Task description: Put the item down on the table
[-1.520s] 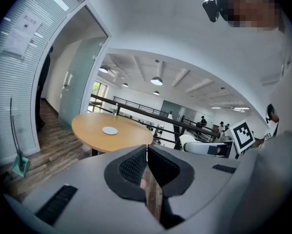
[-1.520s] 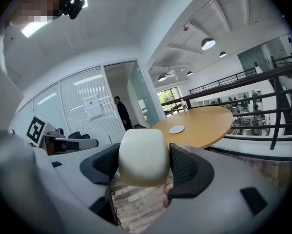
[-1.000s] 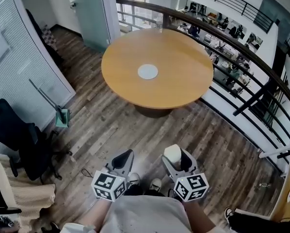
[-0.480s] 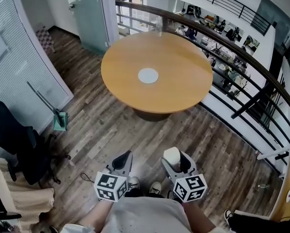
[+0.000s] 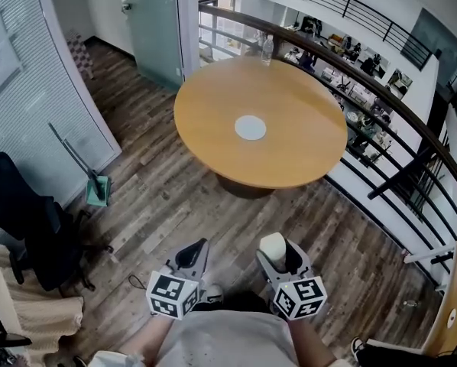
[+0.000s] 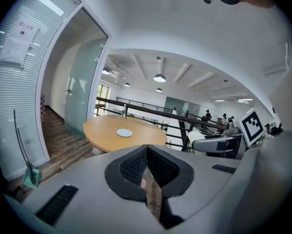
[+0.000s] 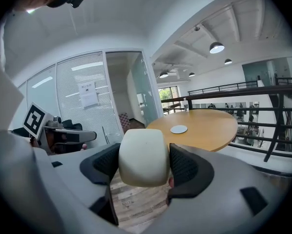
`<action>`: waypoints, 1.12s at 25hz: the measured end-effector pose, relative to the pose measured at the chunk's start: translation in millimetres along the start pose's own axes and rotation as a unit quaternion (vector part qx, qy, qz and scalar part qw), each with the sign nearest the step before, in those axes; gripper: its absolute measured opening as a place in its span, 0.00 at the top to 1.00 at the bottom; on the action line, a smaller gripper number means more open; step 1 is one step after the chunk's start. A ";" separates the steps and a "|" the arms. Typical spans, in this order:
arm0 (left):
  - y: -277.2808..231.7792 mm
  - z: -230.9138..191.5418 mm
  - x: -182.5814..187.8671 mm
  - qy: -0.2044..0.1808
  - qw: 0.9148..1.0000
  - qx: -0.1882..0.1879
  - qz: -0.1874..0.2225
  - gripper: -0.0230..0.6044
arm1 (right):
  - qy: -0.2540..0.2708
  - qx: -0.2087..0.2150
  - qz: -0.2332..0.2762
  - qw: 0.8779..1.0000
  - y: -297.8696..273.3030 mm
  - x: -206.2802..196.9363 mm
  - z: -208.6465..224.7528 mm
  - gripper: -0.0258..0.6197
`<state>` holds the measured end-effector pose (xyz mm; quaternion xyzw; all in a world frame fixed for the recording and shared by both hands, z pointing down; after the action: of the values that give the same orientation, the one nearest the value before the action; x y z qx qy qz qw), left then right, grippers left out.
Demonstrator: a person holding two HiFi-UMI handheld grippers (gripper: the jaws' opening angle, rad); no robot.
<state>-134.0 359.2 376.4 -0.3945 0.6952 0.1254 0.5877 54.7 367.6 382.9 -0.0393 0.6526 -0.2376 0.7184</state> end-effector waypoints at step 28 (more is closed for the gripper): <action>-243.4 -119.3 100.7 0.023 0.999 -0.022 -0.004 0.93 | 0.000 0.040 -0.022 0.999 -232.3 90.4 131.6 0.47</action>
<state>-50.1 82.7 387.7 -0.4124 0.7041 0.1294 0.5634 116.3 93.4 404.1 -0.0251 0.6418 -0.2791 0.7138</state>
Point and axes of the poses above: the fingertips, and each gripper's own axes: y backward along the fingers, z to its right, x out of its top, the point moved 3 cm from there along y, backward along the fingers, and after that the axes turned 10 degrees about -x, right-handed, at the moved point
